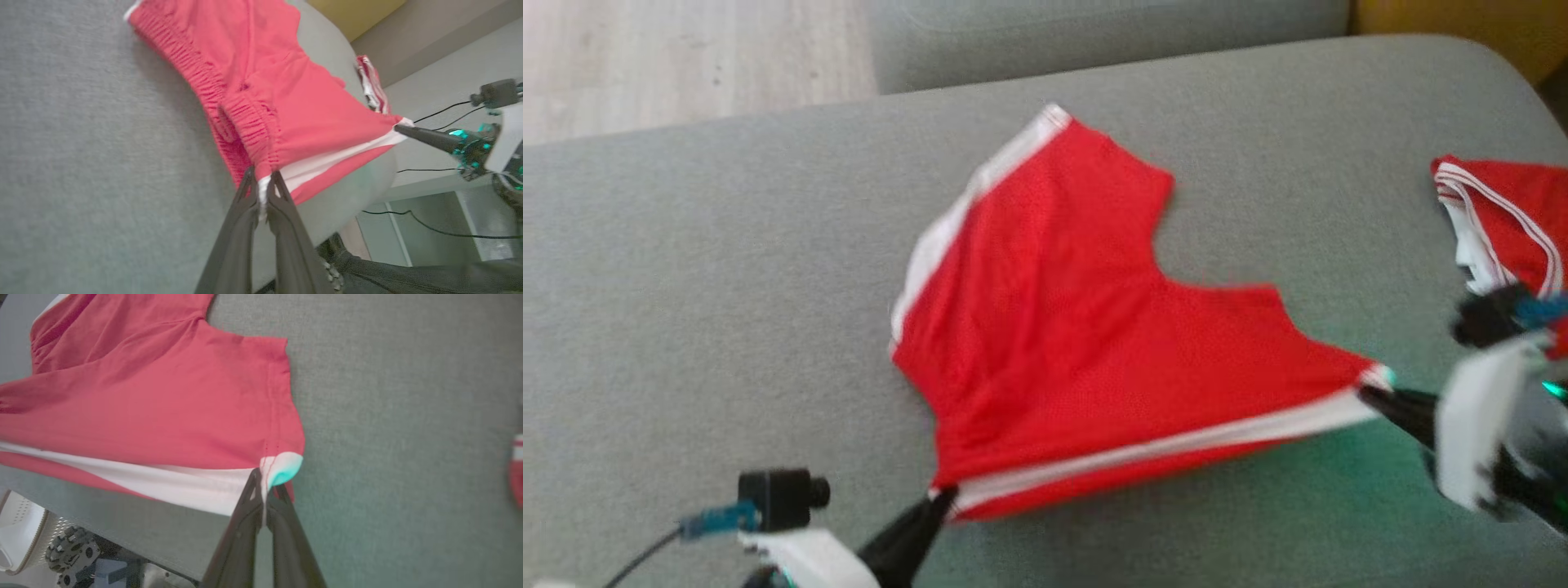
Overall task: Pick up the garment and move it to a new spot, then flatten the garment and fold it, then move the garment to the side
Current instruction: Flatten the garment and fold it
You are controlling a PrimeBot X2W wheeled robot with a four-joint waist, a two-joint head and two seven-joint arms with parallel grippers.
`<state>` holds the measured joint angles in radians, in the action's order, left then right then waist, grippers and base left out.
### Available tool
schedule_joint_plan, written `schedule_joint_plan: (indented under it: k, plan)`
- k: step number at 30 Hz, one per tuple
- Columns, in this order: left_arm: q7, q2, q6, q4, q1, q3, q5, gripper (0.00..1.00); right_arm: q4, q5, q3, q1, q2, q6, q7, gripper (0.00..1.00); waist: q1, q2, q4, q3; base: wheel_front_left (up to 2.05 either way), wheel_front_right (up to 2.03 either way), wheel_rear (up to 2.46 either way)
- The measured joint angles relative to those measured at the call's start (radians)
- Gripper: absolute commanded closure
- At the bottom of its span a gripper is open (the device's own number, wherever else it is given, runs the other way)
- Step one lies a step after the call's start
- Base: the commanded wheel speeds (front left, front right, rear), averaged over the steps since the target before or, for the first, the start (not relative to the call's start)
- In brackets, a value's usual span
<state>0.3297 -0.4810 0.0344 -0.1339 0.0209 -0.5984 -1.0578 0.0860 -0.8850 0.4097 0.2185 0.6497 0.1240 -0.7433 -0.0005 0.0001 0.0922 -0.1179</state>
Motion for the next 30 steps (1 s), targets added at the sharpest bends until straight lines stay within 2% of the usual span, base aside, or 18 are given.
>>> schedule_joint_plan:
  k: [3, 5, 7, 10, 11, 12, 15, 18, 19, 21, 22, 23, 28, 29, 30]
  plan:
    - [0.016, -0.026, 0.07, -0.19, 0.086, 0.006, -0.024, 1.0, -0.179, 0.105, -0.195, -0.167, -0.021, 0.0, -0.063, 1.0, 0.0002, 0.0, -0.02, 0.01, 0.0, 0.0, 0.0]
    - [0.009, -0.024, 0.099, -0.256, 0.105, 0.018, -0.026, 1.0, -0.299, 0.189, -0.283, -0.196, -0.075, 0.0, -0.091, 1.0, 0.0001, 0.0, -0.029, 0.007, 0.0, 0.0, 0.0]
    - [-0.011, -0.008, 0.114, -0.266, 0.098, 0.034, -0.032, 1.0, -0.374, 0.253, -0.304, -0.168, -0.13, 0.0, -0.102, 1.0, 0.0003, 0.0, -0.037, -0.002, 0.0, 0.0, 0.0]
    - [-0.045, 0.045, 0.123, -0.216, 0.046, 0.053, -0.042, 1.0, -0.369, 0.303, -0.262, -0.046, -0.2, 0.0, -0.07, 1.0, 0.0005, 0.0, -0.05, -0.023, 0.0, 0.0, 0.0]
    - [-0.06, 0.069, 0.123, -0.182, 0.017, 0.054, -0.04, 1.0, -0.34, 0.316, -0.236, 0.014, -0.215, 0.0, -0.047, 1.0, 0.0006, 0.0, -0.056, -0.03, 0.0, 0.0, 0.0]
    - [-0.08, 0.103, 0.123, -0.114, -0.044, 0.058, -0.031, 1.0, -0.253, 0.335, -0.188, 0.136, -0.232, 0.0, -0.001, 1.0, 0.0006, 0.0, -0.067, -0.044, 0.0, 0.0, 0.0]
    - [-0.122, 0.157, 0.122, 0.008, -0.141, 0.075, -0.006, 1.0, -0.093, 0.341, -0.123, 0.294, -0.246, 0.0, 0.071, 1.0, 0.0007, 0.0, -0.093, -0.066, 0.0, 0.0, 0.0]
    - [-0.171, 0.215, 0.115, 0.138, -0.235, 0.08, 0.024, 1.0, 0.065, 0.341, -0.066, 0.409, -0.269, 0.0, 0.152, 1.0, 0.0007, 0.0, -0.125, -0.093, 0.0, 0.0, 0.0]
    - [-0.171, 0.215, 0.115, 0.138, -0.235, 0.08, 0.024, 1.0, 0.065, 0.341, -0.066, 0.409, -0.269, 0.0, 0.152, 1.0, 0.0007, 0.0, -0.125, -0.093, 0.0, 0.0, 0.0]
    - [-0.197, 0.247, 0.112, 0.216, -0.291, 0.081, 0.041, 1.0, 0.161, 0.341, -0.035, 0.48, -0.285, 0.0, 0.208, 1.0, 0.0007, 0.0, -0.144, -0.115, 0.0, 0.0, 0.0]
    - [-0.232, 0.281, 0.106, 0.288, -0.342, 0.083, 0.05, 1.0, 0.252, 0.349, -0.009, 0.552, -0.298, 0.0, 0.26, 1.0, 0.0007, 0.0, -0.162, -0.14, 0.0, 0.0, 0.0]
    - [-0.243, 0.295, 0.104, 0.323, -0.367, 0.083, 0.058, 1.0, 0.293, 0.352, 0.006, 0.588, -0.303, 0.0, 0.285, 1.0, 0.0008, 0.0, -0.171, -0.153, 0.0, 0.0, 0.0]
    - [-0.296, 0.364, 0.053, 0.467, -0.47, 0.079, 0.073, 1.0, 0.485, 0.358, 0.072, 0.73, -0.327, 0.0, 0.384, 1.0, 0.0009, -0.0001, -0.213, -0.221, 0.0, 0.0, 0.0]
    - [-0.304, 0.373, 0.043, 0.489, -0.483, 0.077, 0.073, 1.0, 0.522, 0.356, 0.083, 0.745, -0.33, 0.0, 0.393, 0.58, 0.0009, -0.0001, -0.221, -0.232, 0.0, 0.0, 0.0]
    - [-0.308, 0.382, 0.033, 0.51, -0.493, 0.074, 0.073, 0.6, 0.558, 0.35, 0.093, 0.755, -0.33, 0.0, 0.399, 0.0, 0.0009, -0.0001, -0.23, -0.242, 0.0, 0.0, 0.0]
